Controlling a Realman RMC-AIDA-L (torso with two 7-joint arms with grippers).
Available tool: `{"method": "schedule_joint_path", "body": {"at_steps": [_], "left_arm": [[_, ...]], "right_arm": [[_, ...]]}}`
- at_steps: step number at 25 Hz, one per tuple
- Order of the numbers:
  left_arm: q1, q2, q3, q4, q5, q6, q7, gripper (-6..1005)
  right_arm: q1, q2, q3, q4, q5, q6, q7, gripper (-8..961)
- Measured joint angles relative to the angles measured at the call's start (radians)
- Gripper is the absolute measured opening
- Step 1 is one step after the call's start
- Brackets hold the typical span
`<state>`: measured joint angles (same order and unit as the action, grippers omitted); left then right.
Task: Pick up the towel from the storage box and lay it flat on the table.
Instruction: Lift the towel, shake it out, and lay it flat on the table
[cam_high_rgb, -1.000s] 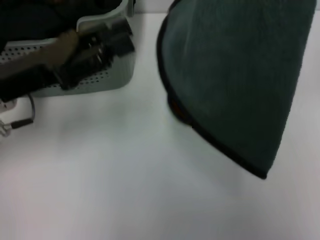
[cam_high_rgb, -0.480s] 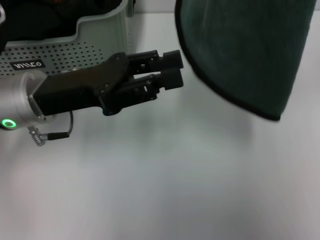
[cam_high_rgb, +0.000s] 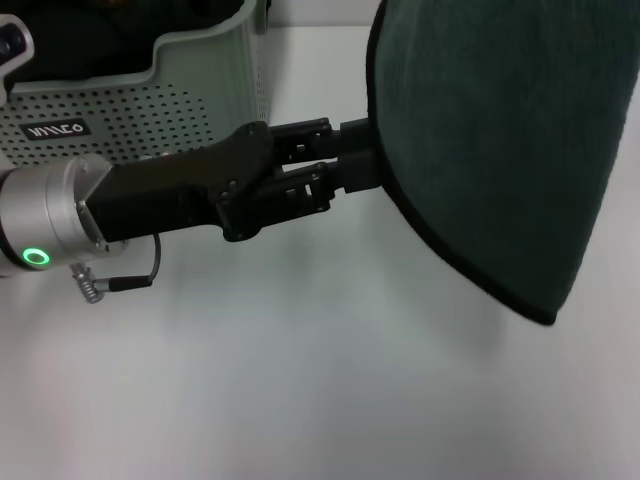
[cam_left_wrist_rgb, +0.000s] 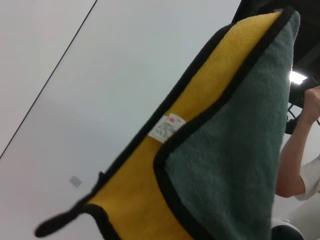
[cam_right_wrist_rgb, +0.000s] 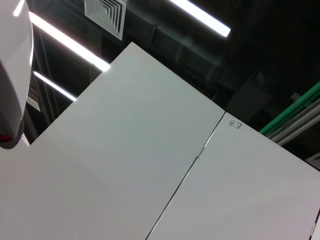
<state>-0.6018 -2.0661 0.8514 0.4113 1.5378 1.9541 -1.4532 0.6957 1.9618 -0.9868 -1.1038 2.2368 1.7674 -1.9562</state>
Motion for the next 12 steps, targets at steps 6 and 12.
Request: {"method": "schedule_joint_path", "body": {"at_steps": [6,12], "left_arm": [[-0.02,-0.013,0.0,-0.007,-0.001,0.018,-0.004,435],[-0.069,-0.027,0.011,-0.034,-0.011,0.036,-0.021,435]], "right_arm": [[-0.001,0.008,-0.008,0.013,-0.007,0.0,-0.014,8],[0.006,0.011,-0.01,0.068,-0.016,-0.003,-0.029,9]]}}
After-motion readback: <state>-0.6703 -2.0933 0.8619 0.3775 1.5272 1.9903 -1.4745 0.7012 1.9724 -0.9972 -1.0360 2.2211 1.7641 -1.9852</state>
